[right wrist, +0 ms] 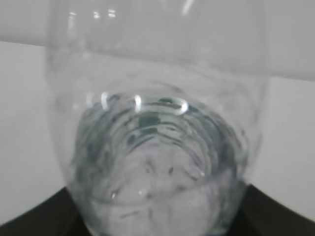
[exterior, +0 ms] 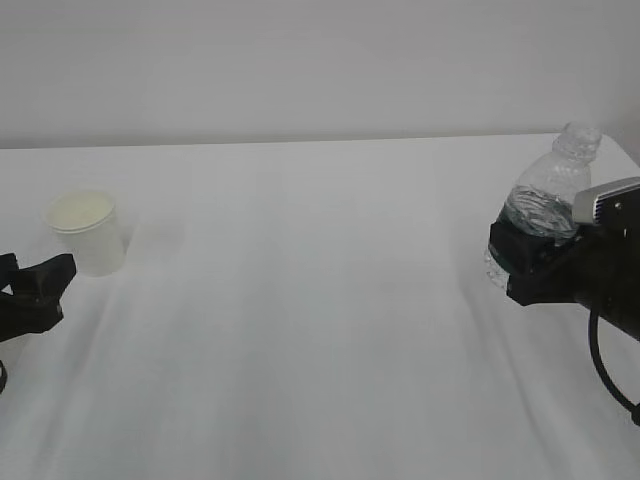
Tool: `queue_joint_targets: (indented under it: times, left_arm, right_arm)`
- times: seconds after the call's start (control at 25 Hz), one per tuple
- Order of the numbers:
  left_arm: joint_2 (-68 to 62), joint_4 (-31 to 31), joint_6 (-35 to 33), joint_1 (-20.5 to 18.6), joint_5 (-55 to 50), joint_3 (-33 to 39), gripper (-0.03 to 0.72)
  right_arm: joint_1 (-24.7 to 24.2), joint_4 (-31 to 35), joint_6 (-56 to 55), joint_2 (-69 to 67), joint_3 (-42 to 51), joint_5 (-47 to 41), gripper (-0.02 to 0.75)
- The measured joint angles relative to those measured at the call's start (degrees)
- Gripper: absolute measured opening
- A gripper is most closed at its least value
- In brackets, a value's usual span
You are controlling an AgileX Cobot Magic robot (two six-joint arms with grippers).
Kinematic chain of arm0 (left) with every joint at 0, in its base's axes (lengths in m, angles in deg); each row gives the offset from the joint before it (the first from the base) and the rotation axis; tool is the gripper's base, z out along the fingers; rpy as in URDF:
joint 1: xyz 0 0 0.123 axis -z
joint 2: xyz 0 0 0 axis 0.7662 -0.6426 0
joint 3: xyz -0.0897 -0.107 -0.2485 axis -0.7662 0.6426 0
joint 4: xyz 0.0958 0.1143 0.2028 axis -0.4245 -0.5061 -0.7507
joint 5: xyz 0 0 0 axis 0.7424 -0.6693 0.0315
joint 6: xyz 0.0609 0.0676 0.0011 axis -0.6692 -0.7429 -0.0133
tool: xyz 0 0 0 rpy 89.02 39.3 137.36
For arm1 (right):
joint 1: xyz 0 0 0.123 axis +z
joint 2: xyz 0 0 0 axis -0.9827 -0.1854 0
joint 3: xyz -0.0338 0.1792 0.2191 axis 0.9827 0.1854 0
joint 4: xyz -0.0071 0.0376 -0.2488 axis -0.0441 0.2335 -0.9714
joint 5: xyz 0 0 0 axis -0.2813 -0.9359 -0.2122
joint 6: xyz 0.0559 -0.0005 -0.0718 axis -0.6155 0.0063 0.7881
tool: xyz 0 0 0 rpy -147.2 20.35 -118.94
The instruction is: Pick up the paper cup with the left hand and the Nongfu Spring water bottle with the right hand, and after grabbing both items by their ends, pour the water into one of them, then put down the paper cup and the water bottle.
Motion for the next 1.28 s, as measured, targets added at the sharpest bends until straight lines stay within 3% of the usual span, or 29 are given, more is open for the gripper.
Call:
queue_joint_targets:
  times: [0.52, 0.76, 1.28]
  left_arm:
    - [0.0, 3.0, -0.8, 0.0, 0.0, 0.0, 0.529]
    - [-0.6, 3.5, -1.4, 0.0, 0.0, 0.0, 0.602]
    - [-13.7, 2.4, -1.5, 0.0, 0.0, -8.5, 0.629]
  right_arm:
    - [0.0, 0.0, 1.6, 11.5, 6.4, 0.0, 0.418]
    - [0.0, 0.0, 1.8, 13.4, 6.9, 0.0, 0.418]
    - [0.0, 0.0, 1.8, 13.4, 6.9, 0.0, 0.418]
